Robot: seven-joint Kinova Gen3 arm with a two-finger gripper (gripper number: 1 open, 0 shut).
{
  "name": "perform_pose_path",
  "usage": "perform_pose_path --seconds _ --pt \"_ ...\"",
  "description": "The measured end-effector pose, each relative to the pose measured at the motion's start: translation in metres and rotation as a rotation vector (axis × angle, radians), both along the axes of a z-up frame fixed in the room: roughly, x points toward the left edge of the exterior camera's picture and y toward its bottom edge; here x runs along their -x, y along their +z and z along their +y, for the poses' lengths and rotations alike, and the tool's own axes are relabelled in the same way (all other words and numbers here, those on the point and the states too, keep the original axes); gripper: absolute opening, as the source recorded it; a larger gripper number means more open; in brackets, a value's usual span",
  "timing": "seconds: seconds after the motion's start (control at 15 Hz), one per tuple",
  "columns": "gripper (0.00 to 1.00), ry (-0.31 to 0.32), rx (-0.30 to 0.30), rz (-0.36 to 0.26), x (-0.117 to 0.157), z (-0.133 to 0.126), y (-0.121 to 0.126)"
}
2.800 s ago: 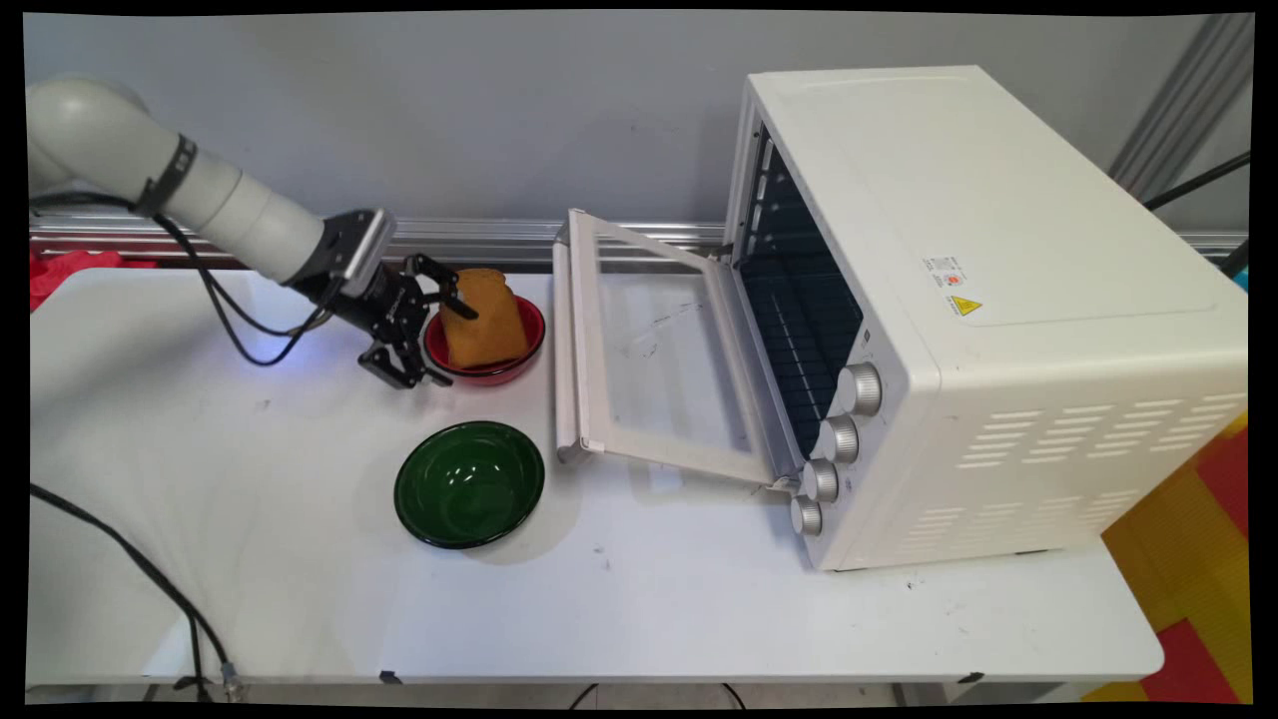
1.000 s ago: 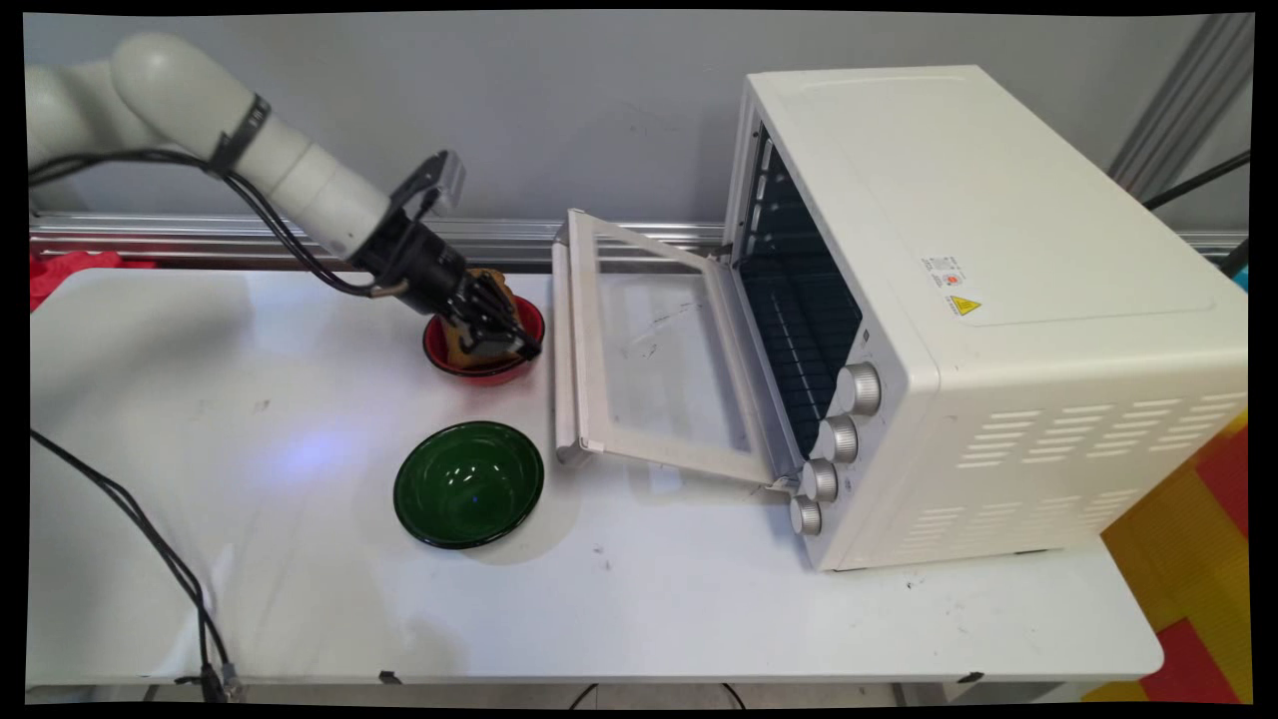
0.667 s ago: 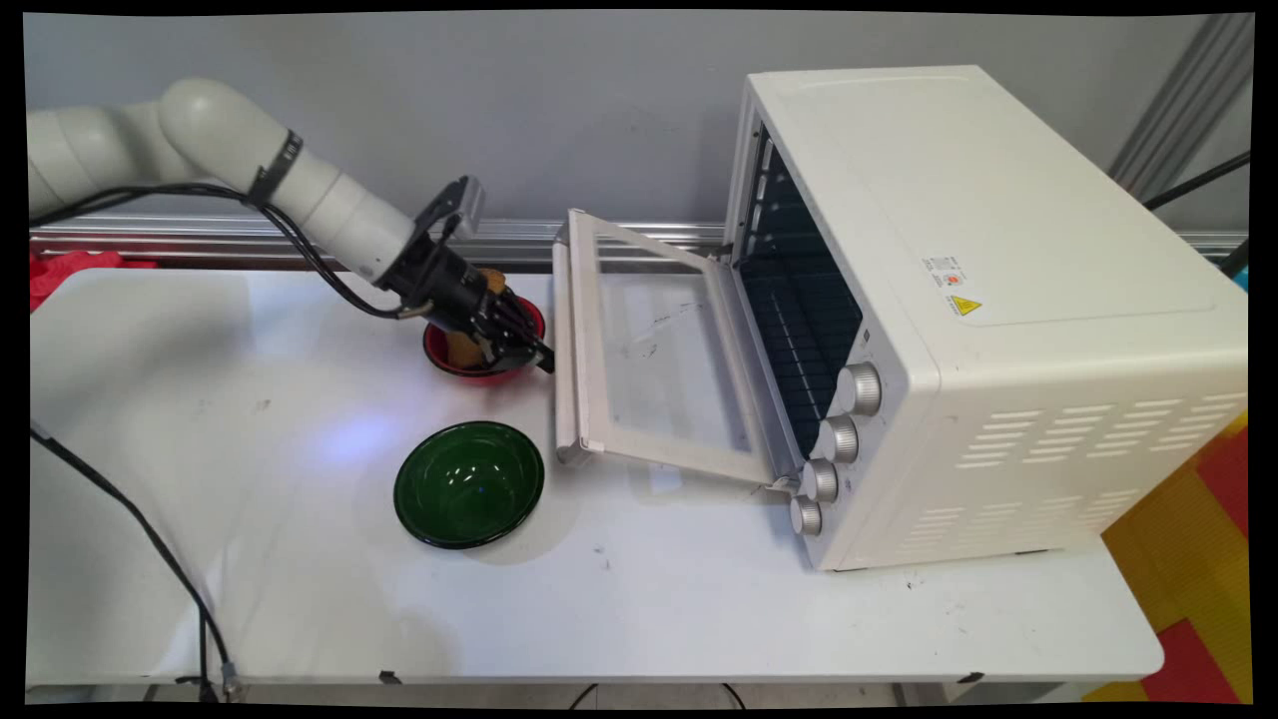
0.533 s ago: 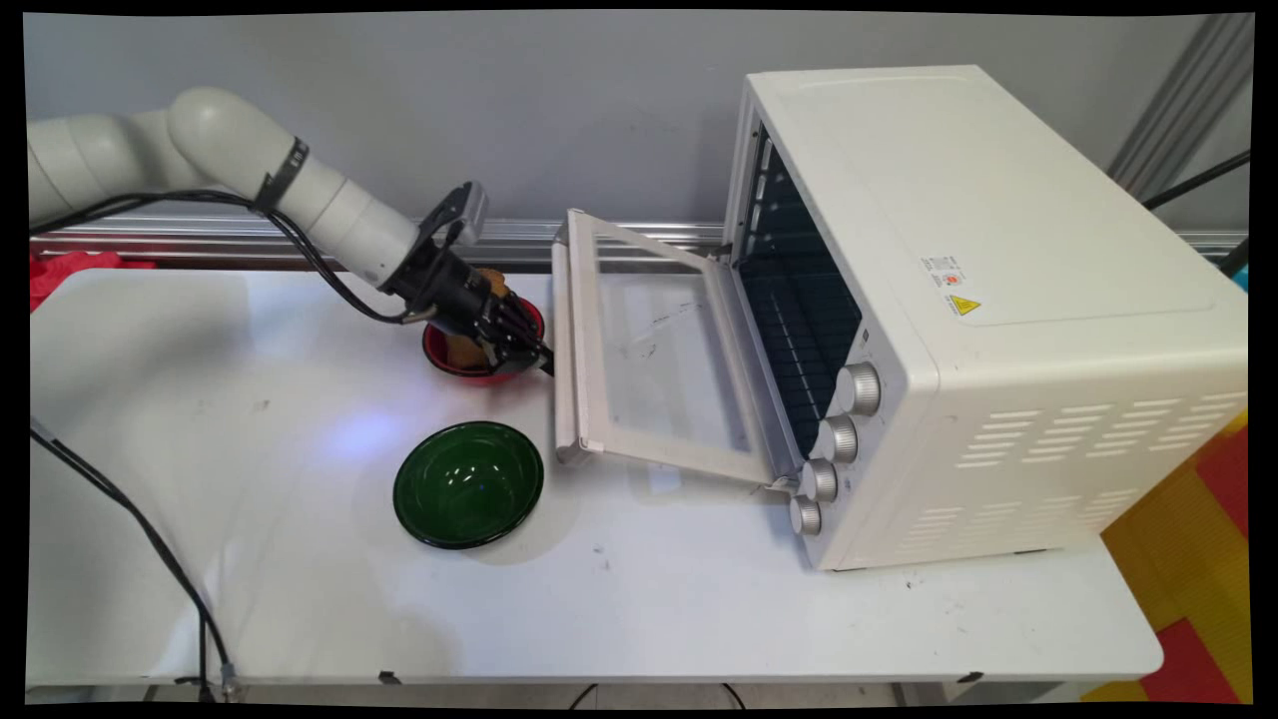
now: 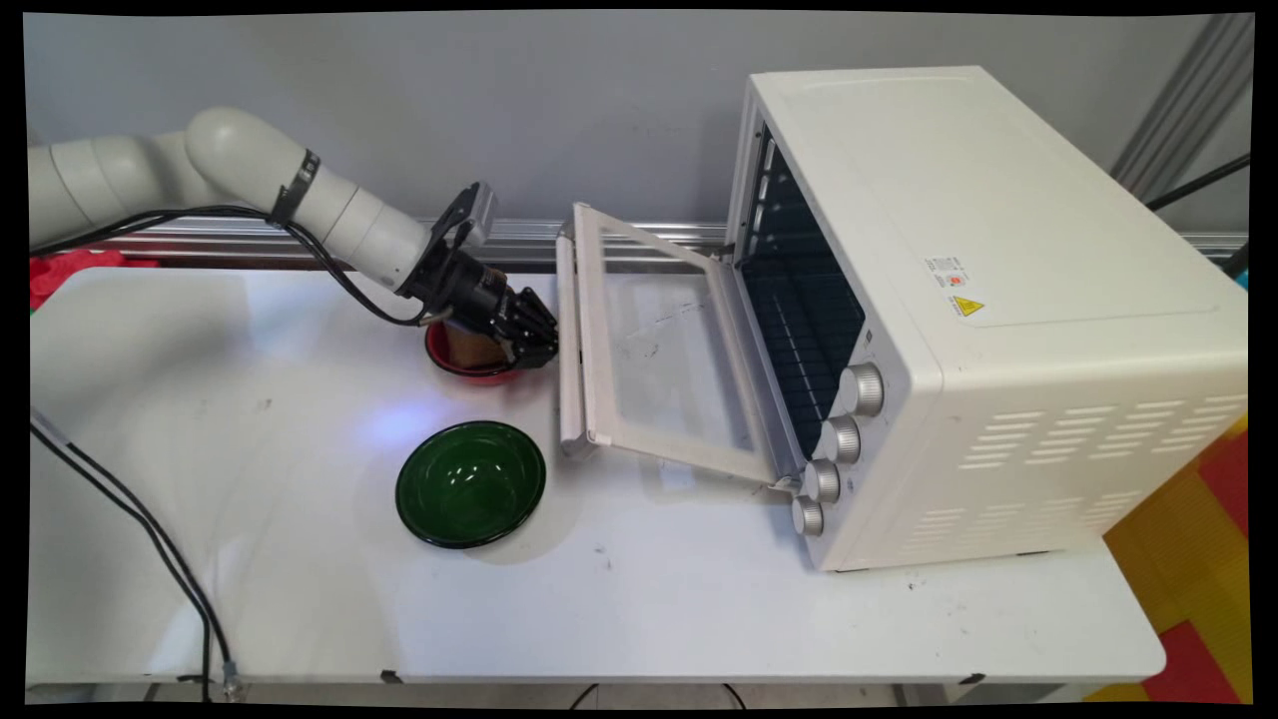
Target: Close the oven
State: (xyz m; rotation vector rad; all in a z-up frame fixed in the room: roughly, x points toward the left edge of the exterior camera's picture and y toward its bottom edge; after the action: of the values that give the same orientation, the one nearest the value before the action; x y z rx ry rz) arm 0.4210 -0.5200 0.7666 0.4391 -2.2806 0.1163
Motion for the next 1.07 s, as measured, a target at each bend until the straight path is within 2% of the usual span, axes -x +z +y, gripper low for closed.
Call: perform_pose_path --seconds 0.47,0.8,1.07 --pt "0.0 0.016 0.022 0.055 -0.005 -0.002 0.03" --pt "0.0 0.034 0.04 0.092 0.002 -0.008 0.06" --pt "0.0 0.047 0.052 0.121 0.018 -0.015 0.082"
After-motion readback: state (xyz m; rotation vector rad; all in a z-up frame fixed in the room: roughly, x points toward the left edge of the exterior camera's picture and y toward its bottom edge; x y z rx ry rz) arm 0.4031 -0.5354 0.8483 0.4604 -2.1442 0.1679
